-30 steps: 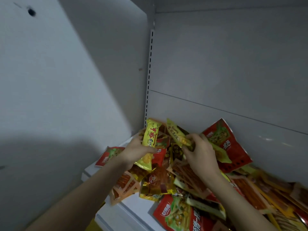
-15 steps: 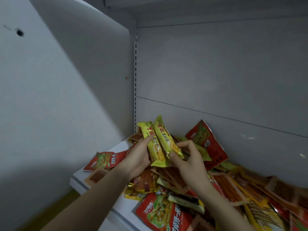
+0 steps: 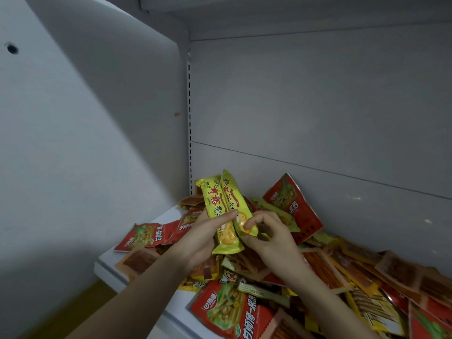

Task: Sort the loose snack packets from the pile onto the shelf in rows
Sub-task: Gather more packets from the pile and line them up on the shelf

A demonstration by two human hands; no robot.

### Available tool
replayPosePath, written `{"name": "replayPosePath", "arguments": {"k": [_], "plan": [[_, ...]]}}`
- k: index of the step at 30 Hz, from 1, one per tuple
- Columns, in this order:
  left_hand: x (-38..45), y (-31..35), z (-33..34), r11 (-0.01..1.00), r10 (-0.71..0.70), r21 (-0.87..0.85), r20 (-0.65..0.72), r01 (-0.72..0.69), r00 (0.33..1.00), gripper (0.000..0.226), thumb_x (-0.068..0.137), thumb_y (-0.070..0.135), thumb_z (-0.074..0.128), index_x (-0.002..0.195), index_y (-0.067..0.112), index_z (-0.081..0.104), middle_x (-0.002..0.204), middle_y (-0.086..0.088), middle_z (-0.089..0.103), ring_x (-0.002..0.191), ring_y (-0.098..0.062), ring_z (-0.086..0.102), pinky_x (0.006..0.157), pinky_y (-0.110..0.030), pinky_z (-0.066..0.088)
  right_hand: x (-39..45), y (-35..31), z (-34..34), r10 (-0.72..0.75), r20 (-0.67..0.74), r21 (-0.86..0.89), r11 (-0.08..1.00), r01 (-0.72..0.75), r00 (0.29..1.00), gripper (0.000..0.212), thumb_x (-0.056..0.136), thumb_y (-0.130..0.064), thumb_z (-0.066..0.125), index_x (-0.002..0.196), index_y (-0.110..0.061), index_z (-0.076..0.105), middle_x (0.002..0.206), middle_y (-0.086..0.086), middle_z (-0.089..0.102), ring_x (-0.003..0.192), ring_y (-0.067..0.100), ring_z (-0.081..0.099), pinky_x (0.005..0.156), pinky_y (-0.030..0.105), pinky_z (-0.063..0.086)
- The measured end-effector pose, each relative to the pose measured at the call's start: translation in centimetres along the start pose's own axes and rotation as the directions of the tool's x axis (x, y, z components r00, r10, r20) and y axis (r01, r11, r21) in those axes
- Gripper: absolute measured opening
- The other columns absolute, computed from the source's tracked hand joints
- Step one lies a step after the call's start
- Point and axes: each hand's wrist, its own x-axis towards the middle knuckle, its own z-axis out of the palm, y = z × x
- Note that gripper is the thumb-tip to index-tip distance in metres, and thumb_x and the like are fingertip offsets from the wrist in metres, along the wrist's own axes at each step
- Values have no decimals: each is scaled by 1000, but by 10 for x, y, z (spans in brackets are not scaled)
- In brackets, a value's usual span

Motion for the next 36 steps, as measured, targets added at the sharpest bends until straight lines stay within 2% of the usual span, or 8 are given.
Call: {"name": "replayPosePath", "arguments": {"k": [5, 8, 16, 20, 25, 29, 32, 36], "plan": [[-1, 2, -1, 1000, -4, -14, 26, 5, 1000, 60, 73, 13, 76, 130, 9, 60, 117, -12, 73, 112, -31, 68, 93, -45, 56, 1, -8, -3, 145, 13, 200, 969, -145, 989, 13, 91, -25, 69, 100, -22, 60, 106, -5, 62, 81, 0, 63, 67, 15, 51], [-2, 4, -1, 999, -37, -16, 72, 38, 997, 52, 79, 6, 71, 130, 9, 60, 119, -15, 72, 109, -35, 69, 87, -45, 58, 5, -4, -3, 227, -17, 224, 950, -218, 974, 36, 85, -21, 76, 112, -31, 55, 112, 0, 62, 94, 14, 67, 80, 31, 59], [-3, 5, 3, 1000, -25, -12, 46, 25, 999, 48, 84, 9, 73, 130, 9, 61, 117, -14, 73, 108, -31, 71, 88, -45, 58, 9, -7, 10, 33, -212, -143, 988, -65, 977, 43, 78, -21, 81, 113, -28, 57, 101, -5, 55, 93, 5, 56, 71, 14, 45], [-5, 4, -5, 998, -42, -48, -1, 42, 999, 43, 85, 8, 72, 127, 10, 64, 114, -13, 74, 104, -29, 72, 80, -41, 59, 9, -9, 14, -4, -160, -96, 995, -12, 987, 36, 83, -25, 77, 114, -30, 58, 107, -10, 53, 98, -1, 52, 75, 11, 43], [-9, 3, -9, 998, -41, -50, -14, 41, 999, 42, 83, 12, 74, 125, 11, 66, 114, -13, 74, 106, -30, 71, 93, -48, 56, 10, -14, 15, 70, -60, -29, 997, -72, 996, 32, 90, -21, 71, 118, -24, 55, 106, -9, 60, 91, -11, 56, 69, 11, 47], [-9, 2, -13, 996, -48, -73, -31, 46, 998, 43, 81, 20, 75, 122, 12, 67, 113, -13, 75, 104, -30, 72, 90, -46, 56, 18, -19, 8, 54, 81, -35, 998, -51, 995, 22, 92, -28, 68, 113, -29, 60, 101, -6, 63, 85, 8, 63, 72, 24, 52], [-7, 4, -16, 996, -57, -68, -73, 52, 996, 40, 84, 18, 75, 123, 13, 67, 111, -10, 76, 100, -26, 74, 81, -40, 58, 46, -4, -15, 7, -116, -310, 950, -43, 993, 13, 99, -21, 57, 108, -17, 65, 99, -3, 67, 90, 15, 62, 71, 21, 45], [-9, 8, -15, 994, -95, -63, -86, 90, 992, 36, 85, 18, 75, 120, 13, 68, 107, -9, 77, 95, -25, 75, 71, -35, 59, 78, 29, -42, 90, -183, -730, 655, -196, 979, 8, 97, -9, 47, 100, -9, 55, 95, 7, 59, 86, 25, 57, 59, 29, 37]]}}
